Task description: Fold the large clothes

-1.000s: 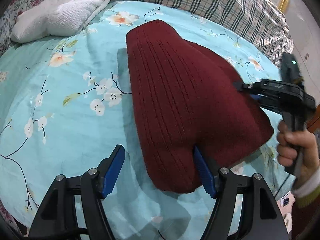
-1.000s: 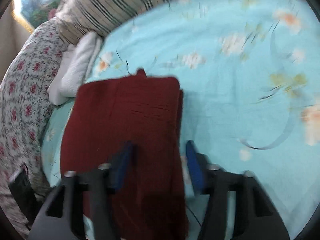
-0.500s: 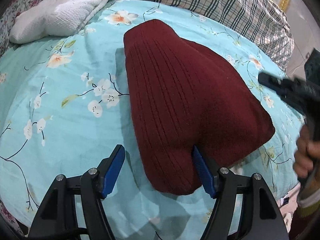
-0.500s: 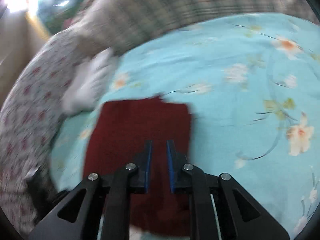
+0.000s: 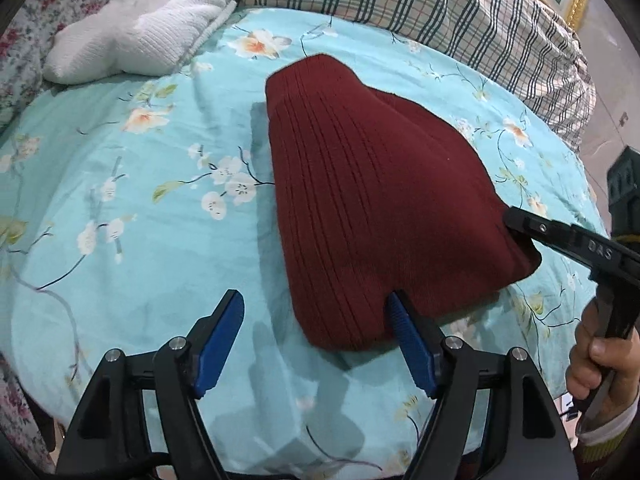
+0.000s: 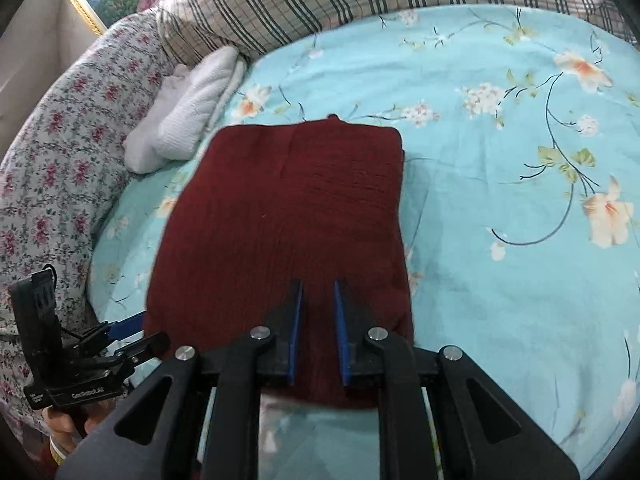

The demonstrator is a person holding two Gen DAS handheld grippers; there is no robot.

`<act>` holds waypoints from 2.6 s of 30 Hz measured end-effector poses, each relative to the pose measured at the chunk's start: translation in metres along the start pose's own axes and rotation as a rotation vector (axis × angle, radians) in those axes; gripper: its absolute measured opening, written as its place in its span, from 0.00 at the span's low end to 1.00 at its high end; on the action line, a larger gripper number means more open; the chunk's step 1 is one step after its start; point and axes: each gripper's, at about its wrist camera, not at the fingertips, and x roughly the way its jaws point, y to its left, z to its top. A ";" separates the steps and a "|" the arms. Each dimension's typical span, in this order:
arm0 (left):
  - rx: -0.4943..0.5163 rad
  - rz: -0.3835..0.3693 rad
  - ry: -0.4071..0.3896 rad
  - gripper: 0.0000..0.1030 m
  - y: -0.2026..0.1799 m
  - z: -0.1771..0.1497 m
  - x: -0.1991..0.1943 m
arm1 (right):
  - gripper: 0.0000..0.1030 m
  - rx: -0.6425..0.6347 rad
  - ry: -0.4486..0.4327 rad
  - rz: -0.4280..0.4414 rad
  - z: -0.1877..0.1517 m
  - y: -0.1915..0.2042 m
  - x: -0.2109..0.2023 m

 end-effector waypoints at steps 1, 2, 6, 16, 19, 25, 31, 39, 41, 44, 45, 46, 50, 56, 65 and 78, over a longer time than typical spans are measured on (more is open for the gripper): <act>0.002 0.011 -0.004 0.73 -0.002 -0.002 -0.004 | 0.17 -0.006 -0.002 0.007 -0.004 0.003 -0.004; 0.008 0.023 -0.009 0.73 -0.003 -0.003 -0.008 | 0.17 -0.009 -0.002 0.011 -0.006 0.003 -0.006; 0.032 0.075 -0.033 0.76 -0.008 -0.009 -0.021 | 0.24 -0.022 -0.007 0.021 -0.020 0.007 -0.019; 0.041 0.165 -0.038 0.79 0.000 -0.032 -0.035 | 0.36 -0.040 -0.018 0.013 -0.048 0.001 -0.043; 0.050 0.192 -0.041 0.79 0.000 -0.040 -0.039 | 0.41 -0.050 -0.013 0.000 -0.058 0.001 -0.047; 0.062 0.217 -0.032 0.79 -0.003 -0.052 -0.042 | 0.49 -0.083 0.004 -0.029 -0.076 0.005 -0.051; 0.083 0.226 -0.029 0.80 -0.006 -0.057 -0.043 | 0.57 -0.105 0.026 -0.049 -0.086 0.006 -0.049; 0.093 0.169 -0.042 0.80 -0.005 -0.055 -0.057 | 0.77 -0.180 0.039 -0.074 -0.087 0.015 -0.054; 0.112 0.158 -0.083 0.80 -0.005 -0.049 -0.074 | 0.77 -0.215 0.037 -0.082 -0.083 0.020 -0.062; 0.139 0.165 -0.124 0.82 -0.008 -0.041 -0.097 | 0.83 -0.255 0.032 -0.088 -0.074 0.025 -0.076; 0.148 0.171 -0.138 0.83 -0.009 -0.038 -0.104 | 0.87 -0.264 0.029 -0.089 -0.072 0.026 -0.079; 0.156 0.183 -0.156 0.83 -0.010 -0.035 -0.111 | 0.95 -0.271 0.024 -0.091 -0.070 0.027 -0.083; 0.157 0.219 -0.177 0.91 -0.010 -0.029 -0.116 | 1.00 -0.264 0.016 -0.065 -0.062 0.030 -0.093; 0.160 0.209 -0.114 0.94 -0.013 -0.036 -0.082 | 1.00 -0.254 0.042 -0.081 -0.064 0.026 -0.080; 0.225 0.260 -0.061 0.94 -0.031 -0.030 -0.065 | 1.00 -0.269 0.065 -0.088 -0.067 0.032 -0.068; 0.234 0.319 -0.092 0.94 -0.033 -0.016 -0.080 | 1.00 -0.327 0.034 -0.088 -0.047 0.045 -0.073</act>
